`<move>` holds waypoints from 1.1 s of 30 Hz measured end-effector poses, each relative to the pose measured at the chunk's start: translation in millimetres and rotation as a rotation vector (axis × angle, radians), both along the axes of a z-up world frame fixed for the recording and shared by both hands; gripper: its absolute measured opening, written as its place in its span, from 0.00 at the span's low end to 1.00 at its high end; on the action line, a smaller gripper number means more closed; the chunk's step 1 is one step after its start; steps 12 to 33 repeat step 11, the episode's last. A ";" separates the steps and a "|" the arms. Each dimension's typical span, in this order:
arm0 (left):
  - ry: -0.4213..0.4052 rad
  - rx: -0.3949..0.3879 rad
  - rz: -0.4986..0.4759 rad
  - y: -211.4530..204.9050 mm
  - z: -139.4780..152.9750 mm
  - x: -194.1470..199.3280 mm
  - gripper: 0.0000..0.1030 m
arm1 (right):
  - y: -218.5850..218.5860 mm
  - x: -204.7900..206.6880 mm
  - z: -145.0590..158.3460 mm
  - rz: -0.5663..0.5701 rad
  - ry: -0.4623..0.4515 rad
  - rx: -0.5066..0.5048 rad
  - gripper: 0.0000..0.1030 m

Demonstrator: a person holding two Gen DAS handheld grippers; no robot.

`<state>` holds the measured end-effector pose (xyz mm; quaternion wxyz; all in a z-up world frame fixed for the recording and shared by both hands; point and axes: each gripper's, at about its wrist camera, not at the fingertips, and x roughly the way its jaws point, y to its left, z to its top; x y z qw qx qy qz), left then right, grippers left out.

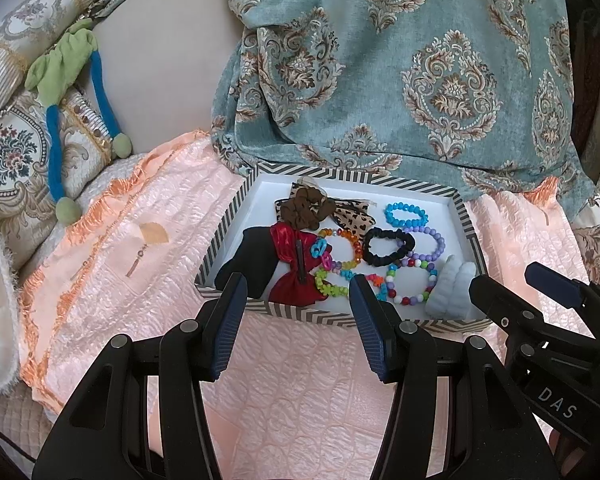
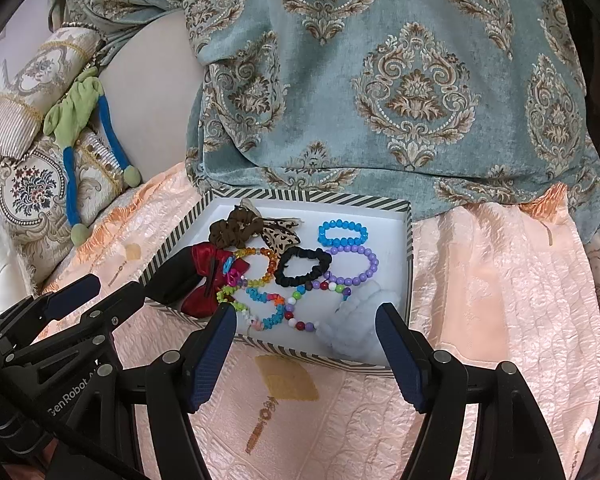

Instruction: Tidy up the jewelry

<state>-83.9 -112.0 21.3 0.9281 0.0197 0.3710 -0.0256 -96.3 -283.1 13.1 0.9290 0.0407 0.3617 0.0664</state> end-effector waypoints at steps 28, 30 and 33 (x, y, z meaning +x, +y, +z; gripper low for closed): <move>-0.003 0.001 -0.019 -0.8 -2.1 2.0 0.53 | -3.1 2.1 -4.1 -0.003 0.006 0.002 0.68; -0.003 0.001 -0.019 -0.8 -2.1 2.0 0.53 | -3.1 2.1 -4.1 -0.003 0.006 0.002 0.68; -0.003 0.001 -0.019 -0.8 -2.1 2.0 0.53 | -3.1 2.1 -4.1 -0.003 0.006 0.002 0.68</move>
